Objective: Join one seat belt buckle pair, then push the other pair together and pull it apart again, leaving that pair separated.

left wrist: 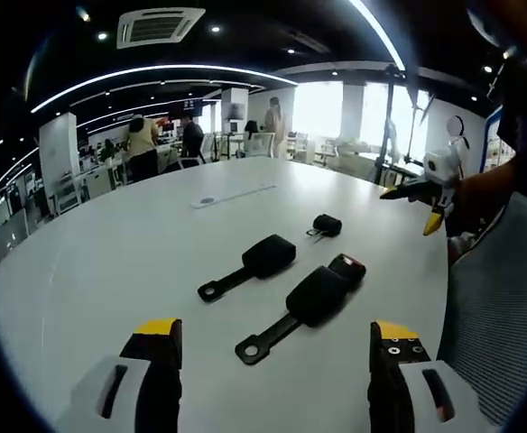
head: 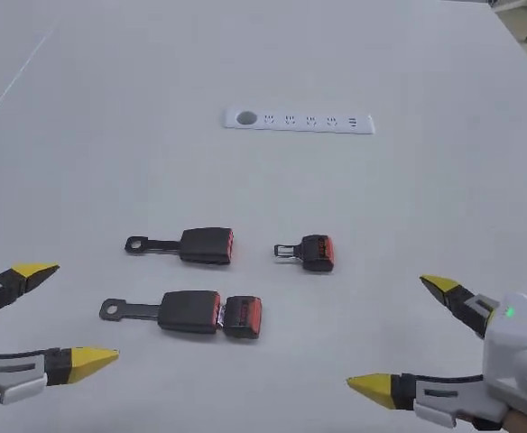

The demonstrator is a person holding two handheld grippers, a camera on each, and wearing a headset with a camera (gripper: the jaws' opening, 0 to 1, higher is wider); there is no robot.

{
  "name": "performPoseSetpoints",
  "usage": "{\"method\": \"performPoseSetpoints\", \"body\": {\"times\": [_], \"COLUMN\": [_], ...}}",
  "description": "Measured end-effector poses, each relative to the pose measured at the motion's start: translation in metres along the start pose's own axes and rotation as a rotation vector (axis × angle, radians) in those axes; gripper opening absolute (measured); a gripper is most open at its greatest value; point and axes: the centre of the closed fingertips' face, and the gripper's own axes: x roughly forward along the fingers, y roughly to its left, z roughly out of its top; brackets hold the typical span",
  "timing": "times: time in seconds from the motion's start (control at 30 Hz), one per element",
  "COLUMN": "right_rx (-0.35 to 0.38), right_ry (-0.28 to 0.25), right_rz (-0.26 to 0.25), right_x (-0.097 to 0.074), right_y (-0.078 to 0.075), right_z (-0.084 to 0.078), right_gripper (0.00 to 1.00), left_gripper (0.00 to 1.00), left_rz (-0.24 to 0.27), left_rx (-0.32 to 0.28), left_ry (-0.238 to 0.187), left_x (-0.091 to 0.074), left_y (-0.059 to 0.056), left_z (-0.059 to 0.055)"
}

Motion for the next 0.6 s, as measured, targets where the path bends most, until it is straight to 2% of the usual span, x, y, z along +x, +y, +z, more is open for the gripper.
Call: {"method": "performPoseSetpoints", "body": {"times": [0.1,0.27,0.33,0.6], "right_rx": [0.017,0.031,0.031,0.019], "right_ry": [-0.02,-0.015,0.006,0.015], "right_rz": [0.008,-0.004,-0.009,-0.027], "right_x": [-0.001,-0.004,-0.005,-0.009], "right_y": [0.003,0.001,0.0,-0.008], "right_z": [0.001,-0.006,-0.011,-0.016], "right_gripper": [1.0,1.0,1.0,1.0], "left_gripper": [0.94,1.0,1.0,1.0], "left_rz": [-0.008,0.007,0.009,0.011], "left_rx": [0.0,-0.022,-0.023,-0.015], "left_ry": [0.005,-0.015,-0.023,-0.026], "left_x": [0.002,0.003,0.004,0.005], "left_y": [-0.004,-0.005,-0.007,-0.008], "left_z": [0.0,0.003,0.005,0.006]}}
